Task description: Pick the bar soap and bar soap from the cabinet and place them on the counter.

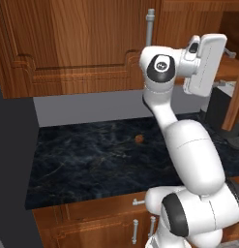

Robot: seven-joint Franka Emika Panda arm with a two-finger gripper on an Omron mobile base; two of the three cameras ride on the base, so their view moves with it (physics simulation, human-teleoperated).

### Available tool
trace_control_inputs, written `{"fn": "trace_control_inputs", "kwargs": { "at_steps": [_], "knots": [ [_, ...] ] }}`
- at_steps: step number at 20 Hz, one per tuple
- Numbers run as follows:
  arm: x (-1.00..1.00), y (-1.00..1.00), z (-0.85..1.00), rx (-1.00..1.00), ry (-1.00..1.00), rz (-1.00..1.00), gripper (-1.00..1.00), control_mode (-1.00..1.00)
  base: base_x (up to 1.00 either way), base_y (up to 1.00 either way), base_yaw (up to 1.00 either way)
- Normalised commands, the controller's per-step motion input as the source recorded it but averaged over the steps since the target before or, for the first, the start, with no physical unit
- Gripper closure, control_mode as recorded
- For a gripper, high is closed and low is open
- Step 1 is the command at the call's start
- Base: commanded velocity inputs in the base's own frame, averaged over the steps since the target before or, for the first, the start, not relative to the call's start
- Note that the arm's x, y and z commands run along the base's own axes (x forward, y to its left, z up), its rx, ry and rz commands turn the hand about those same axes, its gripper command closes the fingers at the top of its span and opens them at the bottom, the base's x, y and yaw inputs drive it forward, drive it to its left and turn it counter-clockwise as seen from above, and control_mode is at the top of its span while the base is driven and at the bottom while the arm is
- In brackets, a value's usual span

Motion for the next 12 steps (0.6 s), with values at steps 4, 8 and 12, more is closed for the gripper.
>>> {"fn": "trace_control_inputs", "kwargs": {
  "at_steps": [4,8,12],
  "knots": [
    [0.00,-0.46,0.00,0.00,0.00,-0.12,-1.00,-1.00,0.00,0.00,0.00],
    [-0.04,-0.59,0.00,0.00,0.00,-0.10,-1.00,-1.00,0.00,0.00,0.00],
    [-0.18,-0.60,0.00,0.00,0.00,-0.06,-1.00,-1.00,0.00,0.00,0.00]
  ]
}}
